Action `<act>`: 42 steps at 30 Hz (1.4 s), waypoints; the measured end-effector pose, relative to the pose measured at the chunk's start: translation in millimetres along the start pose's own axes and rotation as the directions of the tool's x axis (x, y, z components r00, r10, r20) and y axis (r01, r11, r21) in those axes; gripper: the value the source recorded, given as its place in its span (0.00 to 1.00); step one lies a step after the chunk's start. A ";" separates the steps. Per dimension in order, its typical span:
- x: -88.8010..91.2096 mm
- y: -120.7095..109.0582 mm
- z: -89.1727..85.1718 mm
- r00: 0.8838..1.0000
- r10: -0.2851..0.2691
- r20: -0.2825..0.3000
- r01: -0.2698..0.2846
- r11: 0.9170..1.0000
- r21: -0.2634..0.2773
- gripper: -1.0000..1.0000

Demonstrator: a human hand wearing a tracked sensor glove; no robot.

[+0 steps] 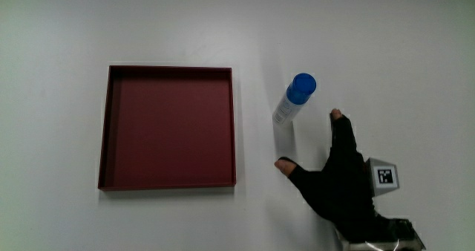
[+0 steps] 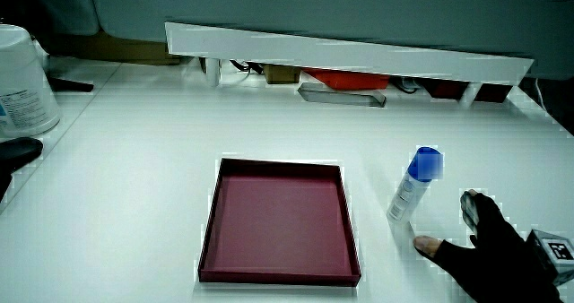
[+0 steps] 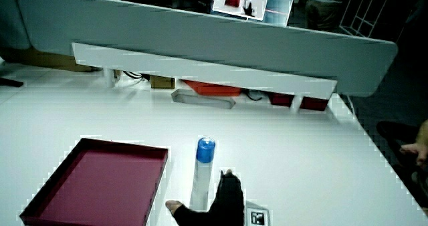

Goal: Pick glue from desk

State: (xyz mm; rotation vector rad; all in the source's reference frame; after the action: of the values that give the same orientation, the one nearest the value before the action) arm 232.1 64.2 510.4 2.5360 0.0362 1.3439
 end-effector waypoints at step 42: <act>9.8 63.1 -7.5 0.881 -0.081 -0.467 0.094 0.996 0.004 0.89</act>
State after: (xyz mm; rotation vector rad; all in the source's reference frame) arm 225.0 6.6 537.9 2.1377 0.2609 1.8914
